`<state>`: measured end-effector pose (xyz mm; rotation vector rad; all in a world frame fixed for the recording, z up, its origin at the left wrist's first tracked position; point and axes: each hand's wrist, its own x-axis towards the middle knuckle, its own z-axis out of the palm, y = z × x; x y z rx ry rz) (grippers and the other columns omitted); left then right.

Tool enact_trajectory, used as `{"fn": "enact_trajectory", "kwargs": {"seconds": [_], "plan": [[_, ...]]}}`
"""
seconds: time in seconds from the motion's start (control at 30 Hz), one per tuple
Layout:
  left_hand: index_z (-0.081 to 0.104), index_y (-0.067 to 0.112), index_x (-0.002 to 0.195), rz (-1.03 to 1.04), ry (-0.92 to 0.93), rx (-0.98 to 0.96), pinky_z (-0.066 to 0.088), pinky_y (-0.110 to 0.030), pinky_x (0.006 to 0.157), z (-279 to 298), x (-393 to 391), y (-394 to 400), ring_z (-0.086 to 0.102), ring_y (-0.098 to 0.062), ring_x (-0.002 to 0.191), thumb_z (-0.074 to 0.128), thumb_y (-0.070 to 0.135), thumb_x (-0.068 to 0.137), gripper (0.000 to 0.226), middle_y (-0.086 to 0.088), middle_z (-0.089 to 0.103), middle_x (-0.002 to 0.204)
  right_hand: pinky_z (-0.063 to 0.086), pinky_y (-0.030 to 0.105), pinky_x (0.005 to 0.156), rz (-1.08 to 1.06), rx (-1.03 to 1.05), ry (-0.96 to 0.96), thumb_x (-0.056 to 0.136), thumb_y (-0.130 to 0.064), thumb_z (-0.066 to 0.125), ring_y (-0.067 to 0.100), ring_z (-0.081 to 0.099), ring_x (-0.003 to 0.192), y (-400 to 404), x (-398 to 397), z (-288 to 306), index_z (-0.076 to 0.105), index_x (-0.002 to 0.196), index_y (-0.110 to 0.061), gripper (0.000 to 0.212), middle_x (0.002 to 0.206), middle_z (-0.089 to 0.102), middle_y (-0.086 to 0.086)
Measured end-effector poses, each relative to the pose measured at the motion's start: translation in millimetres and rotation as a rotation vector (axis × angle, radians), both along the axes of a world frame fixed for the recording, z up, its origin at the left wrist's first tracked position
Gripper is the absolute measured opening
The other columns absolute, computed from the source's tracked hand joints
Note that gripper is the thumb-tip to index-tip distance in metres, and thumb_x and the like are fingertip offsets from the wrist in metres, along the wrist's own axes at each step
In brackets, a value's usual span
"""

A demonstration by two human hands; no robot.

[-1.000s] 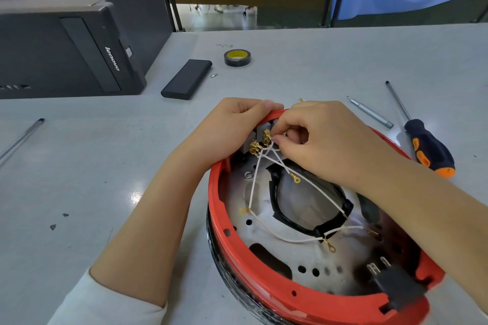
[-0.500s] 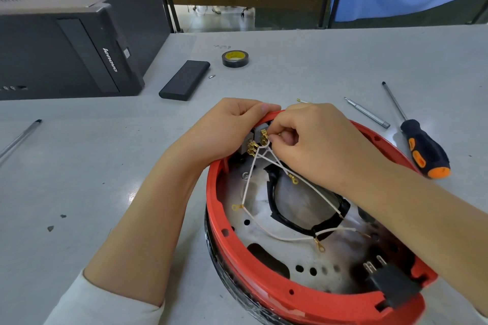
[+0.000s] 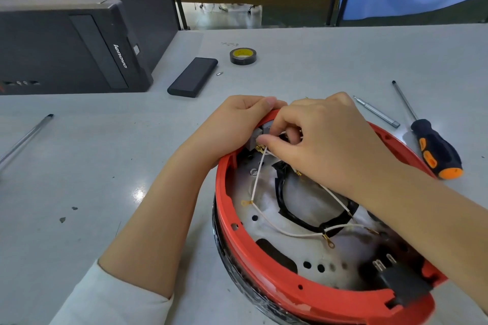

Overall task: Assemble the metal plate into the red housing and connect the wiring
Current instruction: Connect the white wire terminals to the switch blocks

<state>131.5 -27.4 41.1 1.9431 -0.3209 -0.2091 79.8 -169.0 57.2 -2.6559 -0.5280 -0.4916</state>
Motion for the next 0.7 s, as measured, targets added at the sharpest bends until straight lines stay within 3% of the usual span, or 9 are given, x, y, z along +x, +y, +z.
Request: {"fn": "enact_trajectory", "kwargs": {"seconds": [0.07,0.17,0.27,0.6,0.7], "plan": [[0.076,0.033,0.088,0.010,0.021,-0.015,0.044,-0.021,0.061,-0.1,0.4,-0.5,0.050,-0.019,0.069,0.046,0.031,0.104,0.034,-0.024,0.065,0.081,0.032,0.035,0.087,-0.028,-0.023,0.013,0.083,-0.047,0.061,0.005,0.048,0.067,3.0,0.4,0.0,0.060,0.074,-0.032,0.017,0.056,0.038,-0.018],[0.074,0.023,0.105,-0.006,0.035,-0.018,0.048,-0.034,0.074,-1.3,1.4,-0.9,0.054,-0.024,0.079,0.046,0.031,0.104,0.030,-0.031,0.068,0.101,0.030,0.035,0.090,-0.034,-0.049,0.059,0.083,-0.048,0.061,0.007,0.050,0.069,5.1,0.9,-2.1,0.064,0.079,-0.034,0.014,0.055,0.040,-0.017],[0.072,0.029,0.098,-0.007,0.031,-0.022,0.049,-0.049,0.094,-0.2,0.5,-1.5,0.057,-0.024,0.087,0.045,0.030,0.104,0.027,-0.035,0.063,0.113,0.031,0.036,0.093,-0.033,-0.034,0.101,0.084,-0.045,0.060,0.004,0.046,0.064,4.1,2.0,-3.5,0.067,0.081,-0.035,0.013,0.052,0.042,-0.017],[0.072,0.031,0.095,0.022,0.020,0.017,0.047,-0.047,0.098,-1.8,1.3,-0.9,0.059,-0.025,0.091,0.047,0.030,0.103,0.026,-0.028,0.068,0.112,0.036,0.042,0.096,-0.059,0.035,0.138,0.084,-0.032,0.060,0.003,0.041,0.053,4.2,2.2,-4.2,0.059,0.069,-0.032,0.015,0.046,0.038,-0.015],[0.073,0.029,0.097,0.029,0.014,0.013,0.053,-0.027,0.088,-4.7,4.7,0.0,0.067,-0.016,0.091,0.048,0.029,0.103,0.025,-0.012,0.075,0.105,0.036,0.042,0.096,-0.054,0.036,0.144,0.083,-0.029,0.060,0.003,0.040,0.052,4.3,1.5,-4.1,0.056,0.066,-0.032,0.017,0.042,0.042,-0.014]]}}
